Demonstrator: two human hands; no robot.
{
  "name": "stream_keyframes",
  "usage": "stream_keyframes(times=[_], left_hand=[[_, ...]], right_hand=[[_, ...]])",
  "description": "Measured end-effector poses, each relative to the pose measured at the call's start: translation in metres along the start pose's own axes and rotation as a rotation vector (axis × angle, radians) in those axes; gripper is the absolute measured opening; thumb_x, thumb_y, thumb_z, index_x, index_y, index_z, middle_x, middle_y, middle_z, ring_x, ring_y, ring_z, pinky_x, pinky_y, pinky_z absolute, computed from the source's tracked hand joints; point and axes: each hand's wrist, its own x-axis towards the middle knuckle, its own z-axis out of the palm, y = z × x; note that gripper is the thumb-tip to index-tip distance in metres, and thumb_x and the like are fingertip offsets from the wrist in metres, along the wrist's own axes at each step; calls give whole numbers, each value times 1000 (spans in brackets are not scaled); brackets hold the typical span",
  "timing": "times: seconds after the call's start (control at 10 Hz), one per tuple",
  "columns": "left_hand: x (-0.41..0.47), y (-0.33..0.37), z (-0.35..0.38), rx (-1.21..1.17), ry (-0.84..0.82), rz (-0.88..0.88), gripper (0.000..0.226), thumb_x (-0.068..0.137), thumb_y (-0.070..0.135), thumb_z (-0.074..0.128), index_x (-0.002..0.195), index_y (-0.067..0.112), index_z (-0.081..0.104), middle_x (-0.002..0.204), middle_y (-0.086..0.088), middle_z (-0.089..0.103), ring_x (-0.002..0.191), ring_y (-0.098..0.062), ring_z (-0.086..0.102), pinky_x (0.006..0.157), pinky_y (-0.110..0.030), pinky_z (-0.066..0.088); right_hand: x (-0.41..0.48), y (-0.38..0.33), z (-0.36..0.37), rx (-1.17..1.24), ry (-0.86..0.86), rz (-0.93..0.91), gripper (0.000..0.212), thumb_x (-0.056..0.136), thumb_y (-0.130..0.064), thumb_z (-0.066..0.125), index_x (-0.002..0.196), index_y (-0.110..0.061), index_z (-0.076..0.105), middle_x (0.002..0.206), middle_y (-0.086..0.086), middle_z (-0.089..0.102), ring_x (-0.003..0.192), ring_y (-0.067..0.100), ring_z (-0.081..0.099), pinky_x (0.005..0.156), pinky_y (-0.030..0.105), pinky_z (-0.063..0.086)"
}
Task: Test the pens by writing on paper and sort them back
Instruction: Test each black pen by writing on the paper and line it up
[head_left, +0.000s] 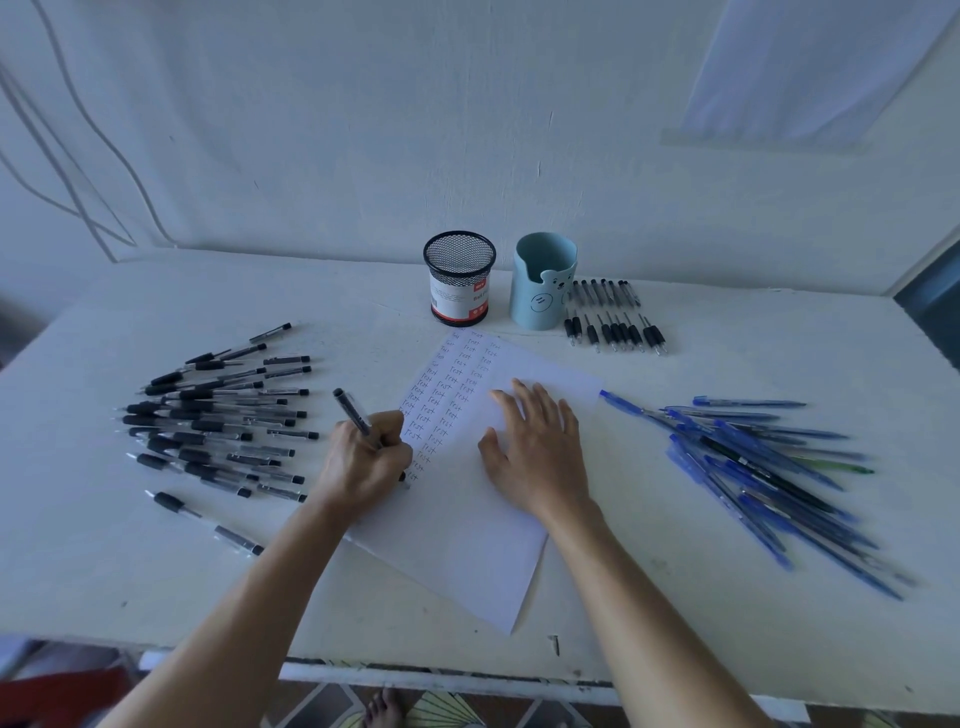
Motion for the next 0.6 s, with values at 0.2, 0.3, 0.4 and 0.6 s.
stream_keyframes(times=[0.2,0.3,0.4,0.6], left_hand=[[1,-3,-1,-32,1,-7,20,56,11,47,55,20,28,53,2,27,54,-15,26,52,-30,21],[5,1,-5,-118,-26,-113,21,55,11,54,51,21,36,49,5,37,47,-13,39,47,-26,30],[9,1,-8,-331,-36,-106,14,72,12,60,68,18,48,49,2,42,42,-17,40,45,-24,31],[14,4,-4,-337,13,-130,41,104,47,41,100,8,53,51,-4,40,44,-19,38,48,-34,36]], right_hand=[[0,0,1,0,5,0,65,88,-43,26,149,-24,36,163,3,24,152,22,14,121,44,4],[0,0,0,-5,0,-5,65,88,-43,26,149,-24,35,163,3,23,152,23,13,121,44,4],[-1,0,-1,-3,-3,-8,64,89,-43,27,150,-24,35,164,3,22,152,23,13,121,44,3],[0,0,-1,-2,-6,-12,63,91,-42,30,151,-23,33,164,3,21,152,22,11,121,44,2]])
